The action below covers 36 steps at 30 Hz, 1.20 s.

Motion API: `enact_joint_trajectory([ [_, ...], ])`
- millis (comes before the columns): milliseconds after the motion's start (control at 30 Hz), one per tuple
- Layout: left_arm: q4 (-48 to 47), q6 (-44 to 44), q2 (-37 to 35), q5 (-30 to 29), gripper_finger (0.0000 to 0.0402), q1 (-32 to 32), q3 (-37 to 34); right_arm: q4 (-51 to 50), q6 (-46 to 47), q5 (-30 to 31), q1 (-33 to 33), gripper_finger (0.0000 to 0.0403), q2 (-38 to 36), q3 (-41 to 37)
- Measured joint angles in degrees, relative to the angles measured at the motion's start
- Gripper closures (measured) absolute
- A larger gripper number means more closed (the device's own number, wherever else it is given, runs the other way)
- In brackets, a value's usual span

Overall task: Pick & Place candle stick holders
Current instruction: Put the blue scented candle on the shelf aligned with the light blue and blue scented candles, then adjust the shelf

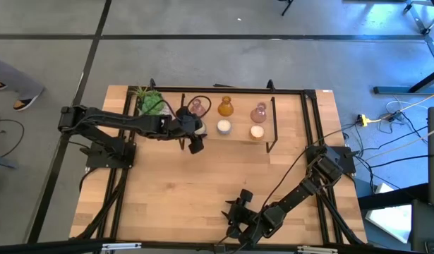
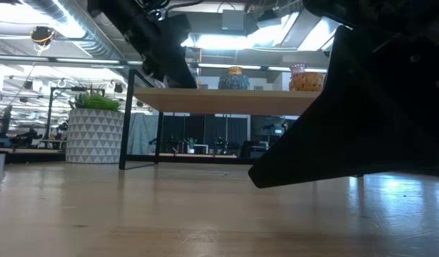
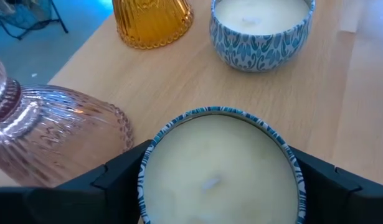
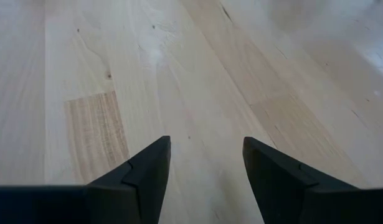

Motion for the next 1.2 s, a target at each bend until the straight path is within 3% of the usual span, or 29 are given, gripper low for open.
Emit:
enact_joint_trajectory([
  [400,-1.2,1.9,-2.9,-5.5,0.0051,-2.4,-0.2,0.0,0.0,0.0,0.0,0.0199,0.0,0.0],
  [800,-1.7,1.3,-12.8,-8.4,0.0045,-7.3,-0.2,0.3,0.0,0.0,0.0,0.0199,0.0,0.0],
  [933,-1.8,0.3,-15.7,-7.8,0.0045,-11.7,-0.2,0.4,0.0,0.1,0.0,0.0199,0.0,0.0],
  [1100,-5.2,-3.3,-17.3,1.2,0.0053,-20.9,-0.1,2.0,-0.2,0.2,0.0,0.0199,0.0,0.0],
  [1200,-5.2,-5.0,-16.4,0.7,0.0064,-28.0,-1.1,3.1,-2.7,-0.1,0.0,0.0199,0.0,1.3],
])
